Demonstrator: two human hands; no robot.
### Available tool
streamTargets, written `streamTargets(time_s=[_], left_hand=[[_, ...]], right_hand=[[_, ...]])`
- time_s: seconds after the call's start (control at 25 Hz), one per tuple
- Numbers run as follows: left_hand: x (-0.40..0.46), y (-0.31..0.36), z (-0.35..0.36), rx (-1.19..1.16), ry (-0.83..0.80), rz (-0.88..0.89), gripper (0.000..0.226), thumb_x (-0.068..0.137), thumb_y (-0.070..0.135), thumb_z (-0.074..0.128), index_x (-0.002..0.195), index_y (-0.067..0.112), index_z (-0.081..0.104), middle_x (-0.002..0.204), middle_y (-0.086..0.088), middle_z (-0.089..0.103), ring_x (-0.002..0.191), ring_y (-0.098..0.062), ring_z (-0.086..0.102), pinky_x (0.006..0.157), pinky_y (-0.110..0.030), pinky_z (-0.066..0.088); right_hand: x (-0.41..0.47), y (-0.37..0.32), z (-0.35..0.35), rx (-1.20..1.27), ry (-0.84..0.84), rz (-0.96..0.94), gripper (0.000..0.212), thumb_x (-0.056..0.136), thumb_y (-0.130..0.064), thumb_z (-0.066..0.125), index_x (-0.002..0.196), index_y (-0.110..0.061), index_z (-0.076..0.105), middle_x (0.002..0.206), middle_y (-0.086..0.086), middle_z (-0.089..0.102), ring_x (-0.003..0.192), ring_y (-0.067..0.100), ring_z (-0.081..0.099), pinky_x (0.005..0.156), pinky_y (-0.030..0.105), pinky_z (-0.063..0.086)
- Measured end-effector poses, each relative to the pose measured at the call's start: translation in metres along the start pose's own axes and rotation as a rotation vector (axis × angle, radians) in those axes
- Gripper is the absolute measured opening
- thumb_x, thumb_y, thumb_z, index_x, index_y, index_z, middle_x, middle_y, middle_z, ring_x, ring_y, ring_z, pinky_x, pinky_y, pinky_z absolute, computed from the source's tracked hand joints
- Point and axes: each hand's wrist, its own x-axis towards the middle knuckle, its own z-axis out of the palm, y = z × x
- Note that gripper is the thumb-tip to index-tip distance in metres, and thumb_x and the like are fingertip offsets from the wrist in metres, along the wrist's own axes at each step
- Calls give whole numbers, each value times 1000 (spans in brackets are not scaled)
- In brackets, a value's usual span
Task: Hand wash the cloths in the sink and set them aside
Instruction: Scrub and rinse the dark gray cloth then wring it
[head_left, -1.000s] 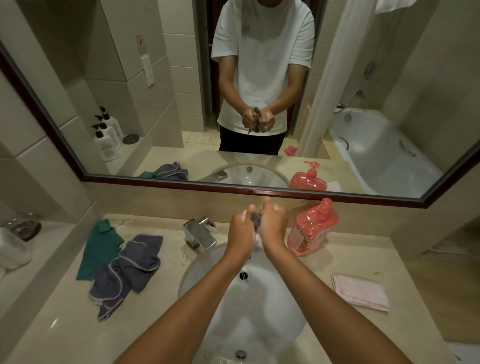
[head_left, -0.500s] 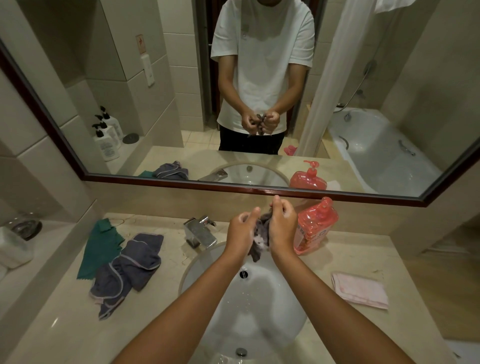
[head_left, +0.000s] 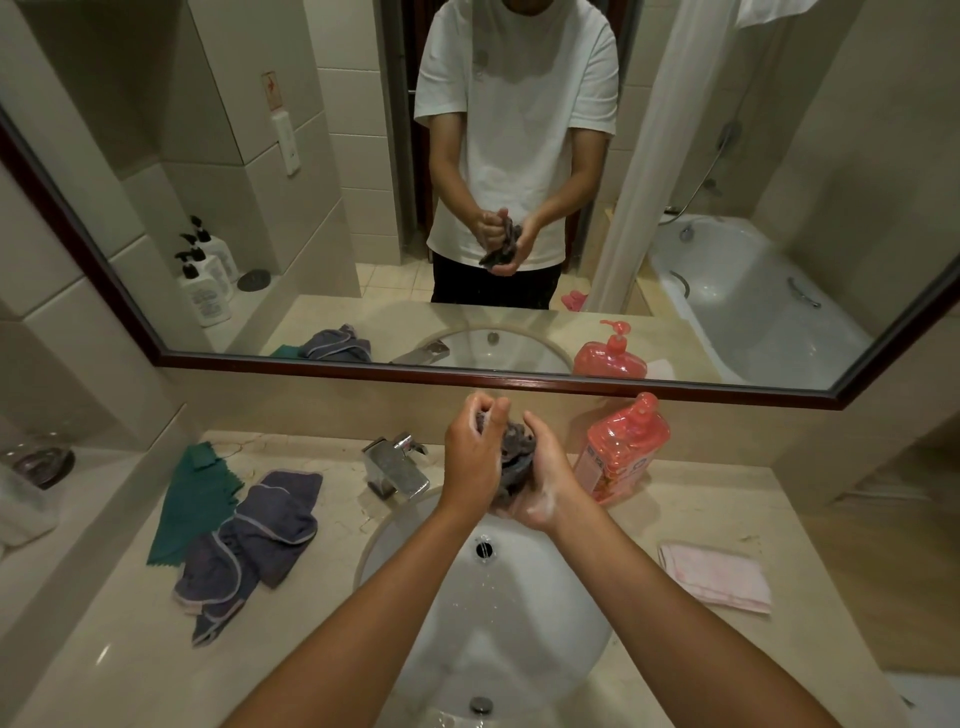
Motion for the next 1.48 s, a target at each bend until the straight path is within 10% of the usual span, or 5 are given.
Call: streamTargets(time_s=[0.4,0.68,0.88,1.16,1.48], left_hand=[[-3,-13,-7,-582,-74,-721,31,101,15,36,111,10,65,101,-16,70,90,-26,67,72,-40,58],[1,-11,-1,-205,4,-456,25,101,39,56,86,21,65,78,-4,70,69,-21,70,49,-31,52],[1,-15,-2,36,98,-179,17,102,27,57,88,18,61,79,5,65,76,-8,64,67,-31,54],[-2,-6,2,-168,93,-462,35,101,32,53,69,21,60,61,4,62,53,-15,62,45,-28,45],[12,5,9,95,77,-418,52,108,36,36,59,19,46,50,7,47,44,-8,43,55,-30,35]], right_hand=[[10,-6,-18,-583,215,-1108,17,89,-9,72,88,-26,66,80,-10,66,77,-2,61,75,20,51],[16,-4,-12,-479,309,-824,25,90,-28,73,111,-16,64,112,7,69,94,12,66,82,26,56],[9,-5,-8,-203,160,-188,36,89,-53,67,90,-17,69,69,2,68,52,10,58,43,21,46],[3,-1,-2,-497,481,-982,14,89,-16,72,89,-23,60,87,-6,63,79,5,60,68,11,48],[3,32,13,-557,449,-1000,43,104,-32,47,62,-23,54,59,-5,57,53,3,51,54,26,38]])
